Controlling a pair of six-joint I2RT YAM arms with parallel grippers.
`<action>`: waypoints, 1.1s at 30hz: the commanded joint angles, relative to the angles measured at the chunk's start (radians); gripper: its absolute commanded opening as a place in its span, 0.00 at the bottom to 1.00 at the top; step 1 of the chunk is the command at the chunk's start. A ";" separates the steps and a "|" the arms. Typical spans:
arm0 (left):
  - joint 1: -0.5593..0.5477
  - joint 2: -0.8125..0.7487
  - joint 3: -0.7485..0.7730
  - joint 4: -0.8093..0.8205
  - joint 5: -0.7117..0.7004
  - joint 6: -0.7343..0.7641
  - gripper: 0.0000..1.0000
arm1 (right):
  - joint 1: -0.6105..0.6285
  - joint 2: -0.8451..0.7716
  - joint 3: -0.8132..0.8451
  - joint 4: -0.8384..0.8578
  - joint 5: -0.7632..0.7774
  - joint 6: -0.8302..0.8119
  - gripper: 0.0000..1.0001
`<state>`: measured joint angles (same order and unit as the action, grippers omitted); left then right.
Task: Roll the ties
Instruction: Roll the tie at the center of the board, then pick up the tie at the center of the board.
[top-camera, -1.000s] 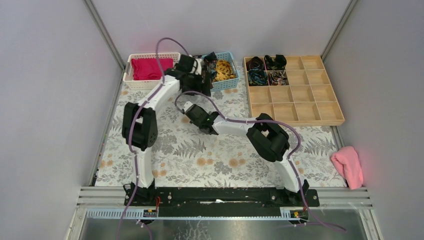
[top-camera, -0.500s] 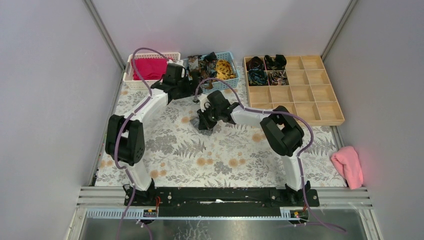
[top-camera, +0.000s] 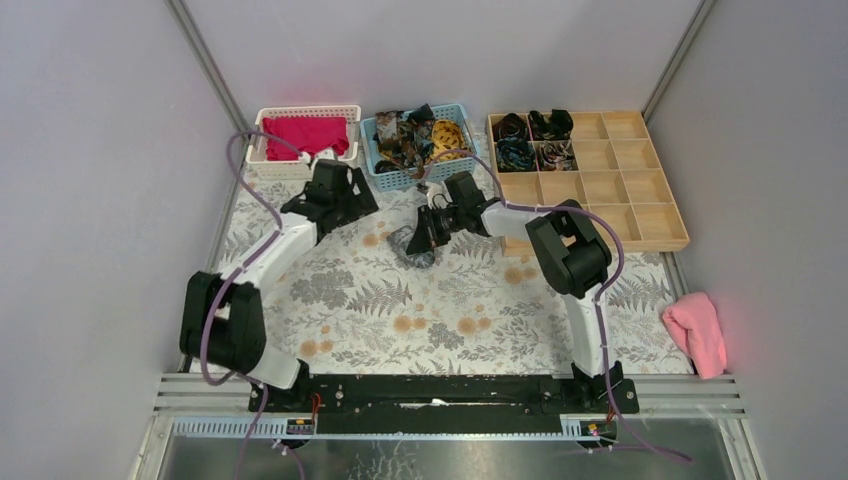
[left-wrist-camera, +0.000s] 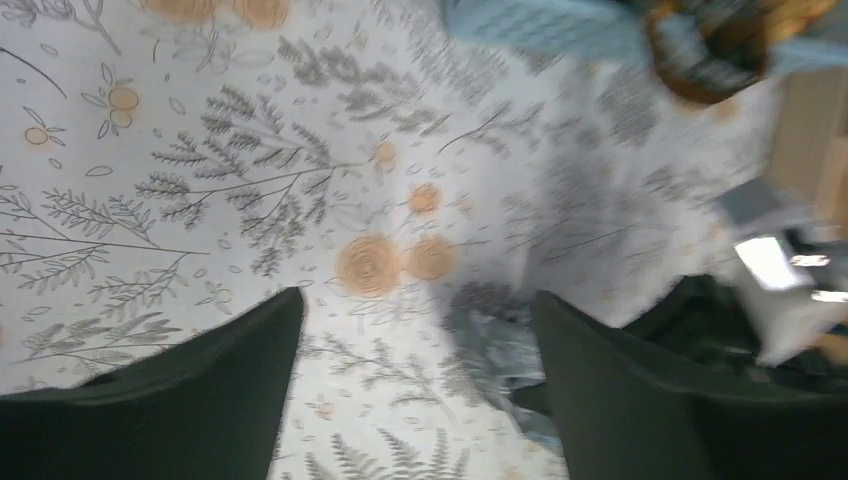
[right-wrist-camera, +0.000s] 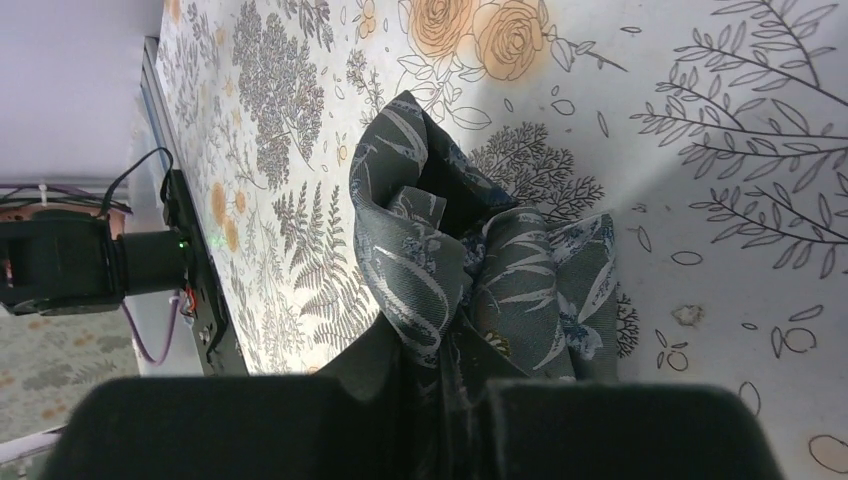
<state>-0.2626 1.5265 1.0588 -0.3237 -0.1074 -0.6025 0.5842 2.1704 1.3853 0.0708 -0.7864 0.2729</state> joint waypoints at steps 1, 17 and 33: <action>0.005 -0.131 0.036 0.010 -0.040 -0.053 0.82 | -0.011 0.049 -0.056 -0.081 0.105 0.020 0.00; -0.090 -0.050 -0.180 0.436 0.591 -0.037 0.86 | -0.080 -0.271 -0.331 0.263 0.051 0.195 0.00; -0.091 0.140 -0.116 0.623 0.732 -0.097 0.87 | -0.088 -0.801 -0.595 0.189 0.664 0.094 0.00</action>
<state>-0.3565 1.6279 0.9192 0.1799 0.5674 -0.6666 0.4973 1.4734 0.7883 0.2962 -0.3340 0.4149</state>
